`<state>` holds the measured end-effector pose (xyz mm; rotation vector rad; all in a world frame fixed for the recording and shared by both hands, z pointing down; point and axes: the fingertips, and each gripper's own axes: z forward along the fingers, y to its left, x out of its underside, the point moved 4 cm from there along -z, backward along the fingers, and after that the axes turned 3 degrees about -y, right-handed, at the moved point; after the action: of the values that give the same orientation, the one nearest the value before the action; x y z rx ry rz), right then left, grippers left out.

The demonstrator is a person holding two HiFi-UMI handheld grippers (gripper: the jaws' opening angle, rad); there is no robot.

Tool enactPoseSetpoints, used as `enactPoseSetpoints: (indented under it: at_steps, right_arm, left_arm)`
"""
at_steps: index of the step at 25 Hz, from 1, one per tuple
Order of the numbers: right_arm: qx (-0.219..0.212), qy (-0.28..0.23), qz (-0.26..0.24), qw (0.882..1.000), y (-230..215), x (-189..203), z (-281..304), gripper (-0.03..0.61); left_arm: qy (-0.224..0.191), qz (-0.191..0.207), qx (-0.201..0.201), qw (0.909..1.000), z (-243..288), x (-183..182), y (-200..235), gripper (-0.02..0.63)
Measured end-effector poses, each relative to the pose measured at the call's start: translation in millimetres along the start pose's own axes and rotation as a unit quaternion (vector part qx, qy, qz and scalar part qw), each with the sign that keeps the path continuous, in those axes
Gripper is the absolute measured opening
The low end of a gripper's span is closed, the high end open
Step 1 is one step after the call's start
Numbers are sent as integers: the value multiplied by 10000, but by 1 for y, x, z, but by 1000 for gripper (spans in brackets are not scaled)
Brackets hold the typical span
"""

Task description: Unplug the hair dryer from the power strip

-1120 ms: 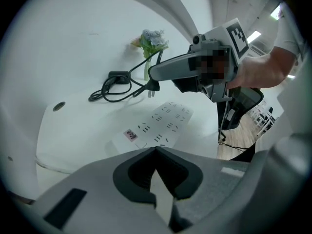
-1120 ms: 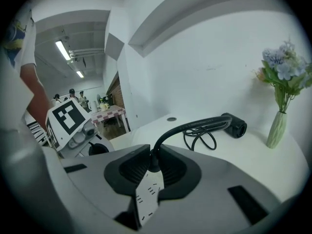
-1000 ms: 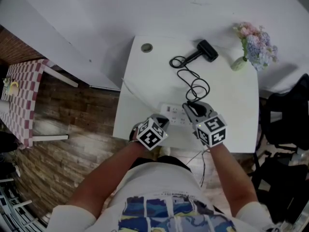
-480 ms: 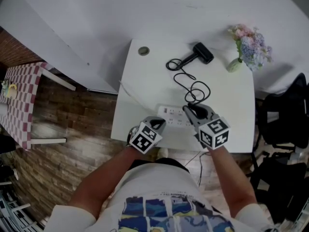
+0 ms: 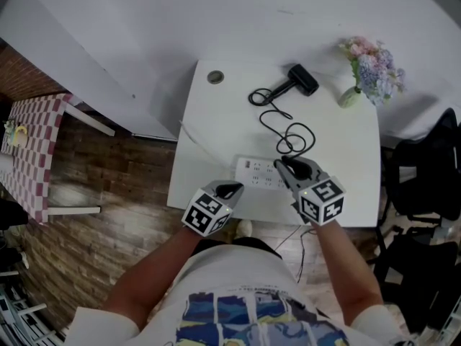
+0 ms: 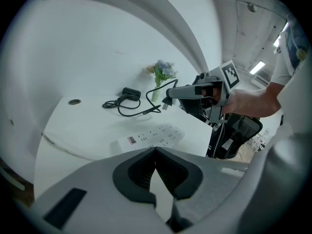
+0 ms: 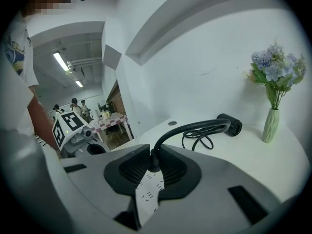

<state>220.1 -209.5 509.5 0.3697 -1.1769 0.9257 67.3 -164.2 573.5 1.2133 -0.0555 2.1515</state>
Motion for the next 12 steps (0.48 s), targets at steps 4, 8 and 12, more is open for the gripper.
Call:
enactPoseSetpoints:
  at_steps: [4, 8, 12]
  right_arm:
    - [-10, -28, -9, 10000, 2, -2, -3, 54]
    - [-8, -43, -11, 10000, 2, -3, -6, 54]
    - [12, -37, -3, 10000, -1, -2, -10, 54]
  left_arm:
    - [-30, -13, 26, 10000, -3, 0, -5, 3]
    - [-28, -34, 63, 10000, -6, 1, -9, 2]
    - [-19, -55, 63, 10000, -8, 3, -11, 3]
